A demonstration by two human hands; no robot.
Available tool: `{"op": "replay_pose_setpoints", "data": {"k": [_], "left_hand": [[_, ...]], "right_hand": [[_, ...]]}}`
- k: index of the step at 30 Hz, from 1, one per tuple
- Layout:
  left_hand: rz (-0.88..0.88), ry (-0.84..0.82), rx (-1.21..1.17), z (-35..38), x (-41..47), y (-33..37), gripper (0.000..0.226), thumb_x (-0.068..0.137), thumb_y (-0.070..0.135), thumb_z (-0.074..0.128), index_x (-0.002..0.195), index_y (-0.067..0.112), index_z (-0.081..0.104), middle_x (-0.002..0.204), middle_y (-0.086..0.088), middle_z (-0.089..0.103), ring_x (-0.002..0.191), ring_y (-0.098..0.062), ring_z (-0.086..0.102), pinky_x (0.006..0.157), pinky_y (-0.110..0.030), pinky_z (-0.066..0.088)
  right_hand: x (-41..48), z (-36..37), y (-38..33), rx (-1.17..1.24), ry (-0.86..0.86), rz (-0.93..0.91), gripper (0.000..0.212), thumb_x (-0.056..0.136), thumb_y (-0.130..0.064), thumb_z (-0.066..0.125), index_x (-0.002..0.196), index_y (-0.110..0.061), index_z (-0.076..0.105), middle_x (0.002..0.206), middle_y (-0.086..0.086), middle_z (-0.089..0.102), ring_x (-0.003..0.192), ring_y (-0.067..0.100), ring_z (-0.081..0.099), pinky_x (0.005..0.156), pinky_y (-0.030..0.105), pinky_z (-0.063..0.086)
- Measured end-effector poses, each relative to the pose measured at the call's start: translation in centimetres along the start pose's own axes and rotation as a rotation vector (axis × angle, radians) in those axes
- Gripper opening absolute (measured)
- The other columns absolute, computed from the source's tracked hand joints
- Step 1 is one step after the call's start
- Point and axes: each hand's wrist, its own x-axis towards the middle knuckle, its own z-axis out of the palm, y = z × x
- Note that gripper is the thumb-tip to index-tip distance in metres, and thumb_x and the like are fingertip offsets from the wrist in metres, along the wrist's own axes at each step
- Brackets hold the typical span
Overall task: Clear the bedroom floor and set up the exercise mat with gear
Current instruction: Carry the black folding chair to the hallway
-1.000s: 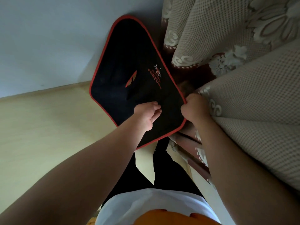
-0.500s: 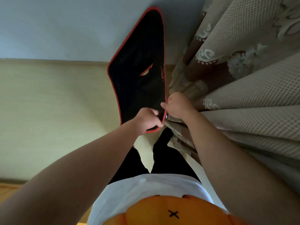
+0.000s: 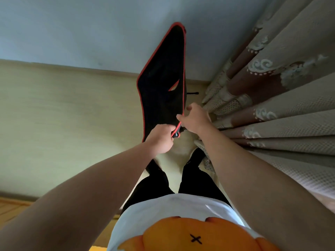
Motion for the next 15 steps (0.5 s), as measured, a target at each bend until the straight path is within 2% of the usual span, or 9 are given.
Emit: {"op": "replay_pose_setpoints", "data": {"k": [2,4,5,7,9,11,13,15], "left_hand": [[0.018,0.027,0.038,-1.2,-0.5,-1.3,0.035,0.094,0.005,0.058,0.121,0.024,0.071,0.097,0.001,0.07,0.081,-0.02,0.066,0.075,-0.039,0.059],[0.026,0.034,0.112,-2.5,-0.8,-2.3,0.034,0.096,0.004,0.058,0.125,0.019,0.068,0.102,-0.003,0.07,0.087,-0.025,0.067,0.079,-0.041,0.058],[0.021,0.022,0.16,-3.3,-0.8,-2.7,0.037,0.096,0.004,0.057,0.129,0.019,0.065,0.107,-0.004,0.069,0.093,-0.027,0.067,0.083,-0.042,0.057],[-0.001,-0.027,0.271,-4.9,-0.8,-3.3,0.05,0.097,0.002,0.057,0.143,0.024,0.056,0.122,-0.004,0.066,0.107,-0.029,0.065,0.093,-0.042,0.055],[-0.013,-0.051,0.364,-6.4,-1.0,-3.8,0.054,0.096,-0.001,0.056,0.144,0.024,0.054,0.127,-0.006,0.064,0.111,-0.031,0.064,0.095,-0.04,0.054],[-0.035,-0.042,0.395,-7.3,-1.3,-4.2,0.055,0.094,-0.003,0.053,0.141,0.025,0.056,0.124,-0.006,0.066,0.108,-0.03,0.065,0.093,-0.041,0.055],[-0.06,-0.024,0.395,-7.8,-1.6,-4.9,0.055,0.094,-0.003,0.051,0.139,0.028,0.059,0.125,-0.003,0.067,0.107,-0.029,0.066,0.092,-0.041,0.056],[-0.062,0.033,0.35,-7.7,-1.7,-5.8,0.05,0.095,0.0,0.05,0.135,0.028,0.063,0.122,-0.001,0.069,0.105,-0.027,0.067,0.09,-0.04,0.056]], "right_hand": [[0.0,0.6,-1.3,0.011,0.016,0.003,0.039,0.092,-0.039,0.07,0.125,-0.021,0.056,0.095,-0.006,0.06,0.072,0.01,0.055,0.054,0.023,0.036],[0.2,1.1,-2.6,-0.027,0.01,0.015,0.055,0.095,-0.04,0.066,0.144,-0.022,0.048,0.124,0.004,0.064,0.079,0.014,0.055,0.057,0.023,0.038],[0.2,1.4,-3.1,-0.046,0.003,0.023,0.06,0.096,-0.04,0.064,0.15,-0.025,0.043,0.131,0.006,0.062,0.077,0.014,0.055,0.054,0.023,0.039],[0.1,1.9,-4.2,-0.061,-0.003,0.039,0.066,0.099,-0.036,0.06,0.157,-0.031,0.03,0.134,0.009,0.06,0.074,0.015,0.06,0.053,0.027,0.046],[-0.1,2.3,-4.9,-0.032,-0.015,0.043,0.07,0.101,-0.029,0.056,0.16,-0.035,0.019,0.129,0.01,0.06,0.083,0.024,0.068,0.068,0.036,0.059],[-0.2,2.8,-5.6,-0.059,-0.022,-0.008,0.067,0.102,-0.023,0.051,0.16,-0.034,0.02,0.126,0.01,0.062,0.093,0.03,0.069,0.077,0.036,0.057],[0.1,3.8,-6.1,-0.136,-0.033,-0.076,0.061,0.103,-0.018,0.046,0.16,-0.026,0.025,0.133,0.016,0.061,0.112,0.035,0.064,0.089,0.039,0.051],[-0.1,4.5,-6.6,-0.146,-0.046,-0.053,0.054,0.105,-0.018,0.043,0.158,-0.019,0.031,0.141,0.017,0.057,0.125,0.036,0.057,0.1,0.041,0.045]]}}
